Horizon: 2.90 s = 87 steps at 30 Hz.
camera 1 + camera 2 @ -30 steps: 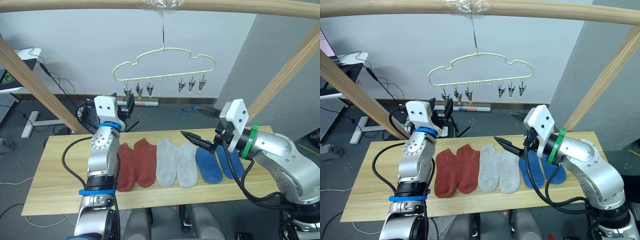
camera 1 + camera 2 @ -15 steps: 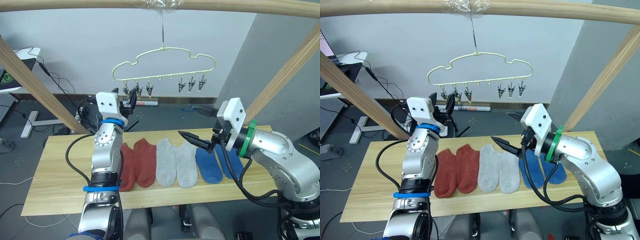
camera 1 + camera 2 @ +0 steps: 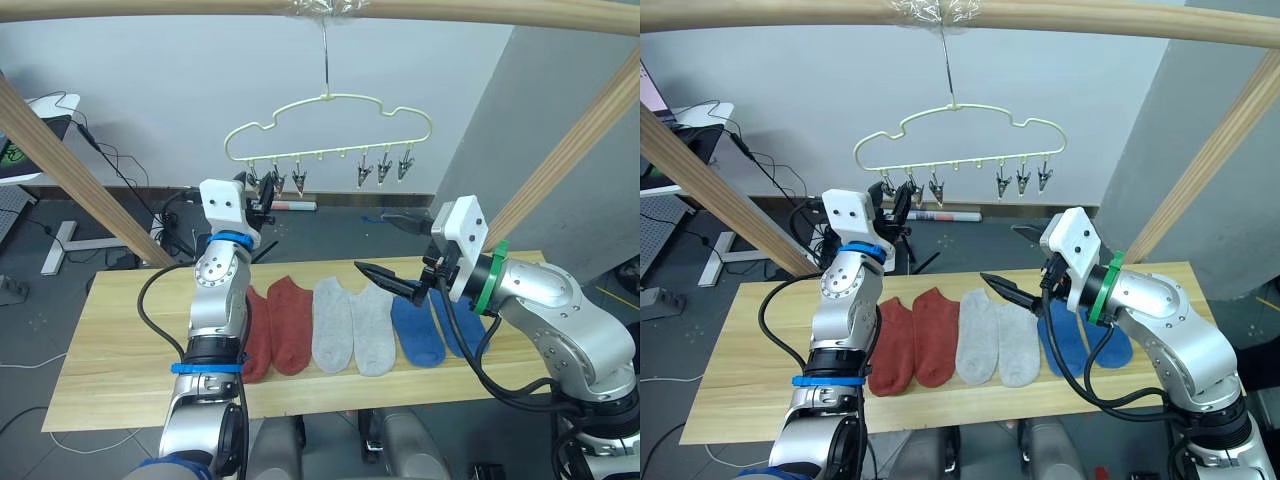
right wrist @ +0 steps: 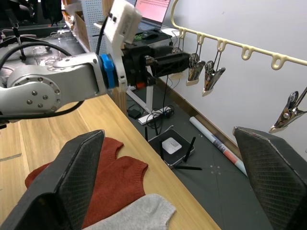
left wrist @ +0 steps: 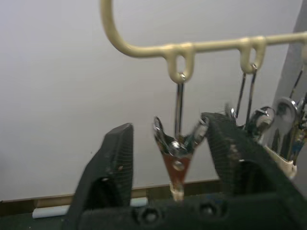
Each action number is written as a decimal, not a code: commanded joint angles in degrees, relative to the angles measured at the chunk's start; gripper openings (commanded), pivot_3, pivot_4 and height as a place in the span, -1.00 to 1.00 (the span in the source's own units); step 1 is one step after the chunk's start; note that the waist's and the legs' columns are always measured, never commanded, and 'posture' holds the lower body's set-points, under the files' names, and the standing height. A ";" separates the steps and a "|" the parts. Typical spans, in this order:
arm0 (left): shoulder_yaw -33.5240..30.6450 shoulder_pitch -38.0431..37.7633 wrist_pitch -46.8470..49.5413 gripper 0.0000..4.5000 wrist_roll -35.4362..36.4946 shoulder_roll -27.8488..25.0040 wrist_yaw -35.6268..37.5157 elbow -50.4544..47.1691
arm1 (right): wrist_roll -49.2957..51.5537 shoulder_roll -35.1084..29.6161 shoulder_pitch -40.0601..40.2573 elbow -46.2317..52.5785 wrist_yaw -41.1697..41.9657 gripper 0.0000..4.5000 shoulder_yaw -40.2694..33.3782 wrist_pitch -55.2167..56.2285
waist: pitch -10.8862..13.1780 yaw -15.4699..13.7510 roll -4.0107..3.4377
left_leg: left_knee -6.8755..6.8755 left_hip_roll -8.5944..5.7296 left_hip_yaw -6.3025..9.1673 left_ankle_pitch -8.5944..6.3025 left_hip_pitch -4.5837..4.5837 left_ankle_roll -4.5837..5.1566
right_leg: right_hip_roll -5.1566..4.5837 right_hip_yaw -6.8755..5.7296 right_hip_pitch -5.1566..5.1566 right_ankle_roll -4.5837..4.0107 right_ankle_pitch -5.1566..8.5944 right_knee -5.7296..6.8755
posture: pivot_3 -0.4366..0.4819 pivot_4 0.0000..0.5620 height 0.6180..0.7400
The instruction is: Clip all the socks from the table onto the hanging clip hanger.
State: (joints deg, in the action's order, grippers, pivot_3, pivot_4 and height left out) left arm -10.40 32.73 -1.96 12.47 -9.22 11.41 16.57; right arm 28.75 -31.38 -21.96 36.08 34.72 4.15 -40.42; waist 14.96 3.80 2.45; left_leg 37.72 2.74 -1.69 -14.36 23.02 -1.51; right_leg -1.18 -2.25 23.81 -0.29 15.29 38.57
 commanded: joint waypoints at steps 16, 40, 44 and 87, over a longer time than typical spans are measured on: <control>-0.24 -0.86 -1.19 -0.87 -0.79 -2.53 0.67 -4.06 | -1.54 0.46 2.57 2.24 -1.52 1.00 0.58 1.72 | 0.02 -0.08 0.01 | -0.07 0.00 -0.03 0.00 0.24 -0.02 | -0.02 0.02 0.29 0.04 0.02 0.02 | -0.47 -0.08 1.00; 0.14 -1.34 -0.54 -0.87 -0.09 -2.85 2.94 -6.18 | -21.04 5.33 18.09 -8.15 -20.96 1.00 -2.60 6.99 | 0.03 -0.36 -0.01 | -0.06 0.00 -0.06 0.00 0.27 -0.04 | -0.05 0.05 0.33 0.09 0.03 0.04 | -0.46 -0.02 1.00; 0.10 -1.15 0.80 -0.87 0.18 -3.41 3.76 -7.01 | -24.59 9.73 18.09 -20.04 -26.83 1.00 -4.73 11.55 | 0.06 -0.37 0.00 | -0.06 0.00 -0.08 0.01 0.25 -0.04 | -0.05 0.08 0.33 0.10 0.03 0.05 | -0.43 0.00 1.00; -3.94 0.93 37.75 -0.87 23.59 -9.97 13.59 -20.34 | -33.78 27.60 0.68 -34.19 -17.18 -1.00 14.84 32.03 | 1.43 -0.96 -0.37 | -0.69 0.04 -0.07 0.28 -0.07 -0.78 | 0.01 0.14 0.40 0.18 0.08 0.25 | -0.22 0.01 1.00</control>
State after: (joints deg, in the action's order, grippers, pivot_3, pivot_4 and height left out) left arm -13.22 32.44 34.95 34.13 -18.60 24.65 -0.77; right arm -4.52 -4.37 -20.59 2.60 18.40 18.62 -8.41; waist 16.39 2.84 2.08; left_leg 37.02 2.77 -1.74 -14.08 22.95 -2.30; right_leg -1.18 -2.12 24.21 -0.12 15.36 38.82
